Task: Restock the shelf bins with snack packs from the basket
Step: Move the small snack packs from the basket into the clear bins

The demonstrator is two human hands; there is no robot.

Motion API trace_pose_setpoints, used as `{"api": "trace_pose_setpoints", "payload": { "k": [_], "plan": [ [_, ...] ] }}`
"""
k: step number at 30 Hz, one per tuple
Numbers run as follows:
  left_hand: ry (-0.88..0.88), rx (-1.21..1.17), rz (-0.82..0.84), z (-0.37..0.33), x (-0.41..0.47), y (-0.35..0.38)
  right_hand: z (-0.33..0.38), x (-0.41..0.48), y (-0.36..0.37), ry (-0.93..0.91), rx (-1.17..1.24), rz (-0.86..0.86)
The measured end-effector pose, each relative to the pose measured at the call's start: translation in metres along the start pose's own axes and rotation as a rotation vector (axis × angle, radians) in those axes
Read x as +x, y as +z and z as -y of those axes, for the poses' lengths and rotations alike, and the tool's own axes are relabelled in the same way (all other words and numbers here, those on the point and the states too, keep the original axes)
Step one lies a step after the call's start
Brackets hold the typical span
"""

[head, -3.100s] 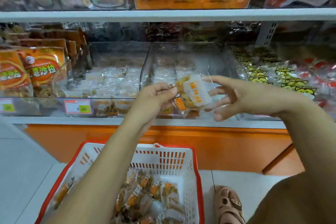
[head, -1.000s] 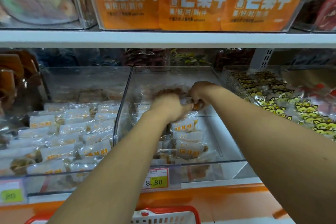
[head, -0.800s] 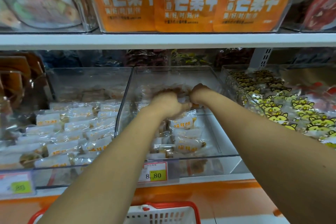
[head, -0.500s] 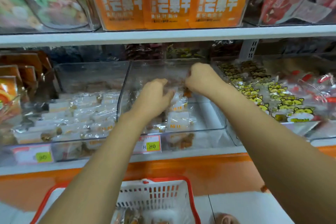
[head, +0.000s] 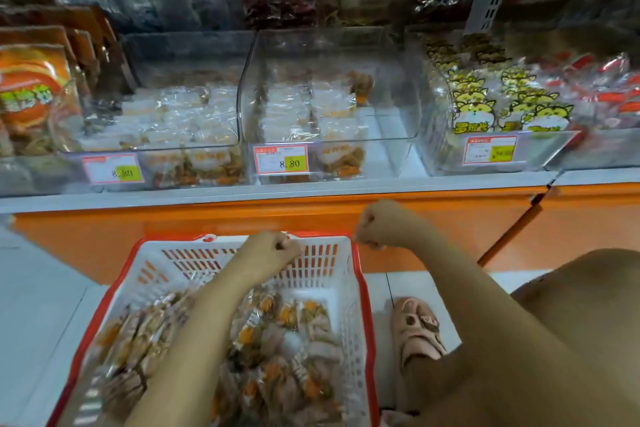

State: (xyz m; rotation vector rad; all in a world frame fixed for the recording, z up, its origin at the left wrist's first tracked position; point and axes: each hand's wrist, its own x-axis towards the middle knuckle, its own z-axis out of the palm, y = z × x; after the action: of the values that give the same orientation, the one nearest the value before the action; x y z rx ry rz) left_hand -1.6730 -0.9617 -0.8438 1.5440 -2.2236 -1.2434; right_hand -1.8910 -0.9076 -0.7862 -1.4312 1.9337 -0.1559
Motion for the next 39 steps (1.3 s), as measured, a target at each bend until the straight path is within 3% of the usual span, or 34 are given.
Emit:
{"api": "trace_pose_setpoints", "payload": {
  "k": [4, 10, 18, 24, 27, 29, 33, 39],
  "plan": [
    [-0.166, 0.051, 0.127, 0.036, 0.004, 0.047, -0.022, 0.029, 0.057, 0.137, -0.059, -0.119],
    [-0.365, 0.066, 0.261, 0.085, 0.006, 0.113, -0.032, 0.044, 0.092, 0.112, -0.075, -0.183],
    [-0.476, 0.125, 0.168, 0.101, 0.014, 0.156, -0.038, 0.056, 0.088, 0.137, -0.054, -0.235],
    [-0.436, 0.217, 0.240, 0.093, 0.013, 0.155, -0.029, 0.056, 0.091, 0.148, -0.096, -0.213],
    [-0.450, 0.067, 0.309, 0.085, 0.013, 0.156, -0.027, 0.054, 0.092, 0.153, -0.123, -0.218],
    [-0.464, -0.122, 0.259, 0.077, 0.013, 0.156, -0.026, 0.053, 0.091, 0.151, -0.154, -0.218],
    [-0.513, -0.242, 0.256, 0.055, 0.016, 0.139, -0.024, 0.045, 0.090, 0.099, -0.213, -0.178],
    [-0.480, -0.722, 0.030, 0.027, 0.006, 0.079, -0.003, 0.027, 0.084, -0.075, -0.398, 0.067]
  ]
}}
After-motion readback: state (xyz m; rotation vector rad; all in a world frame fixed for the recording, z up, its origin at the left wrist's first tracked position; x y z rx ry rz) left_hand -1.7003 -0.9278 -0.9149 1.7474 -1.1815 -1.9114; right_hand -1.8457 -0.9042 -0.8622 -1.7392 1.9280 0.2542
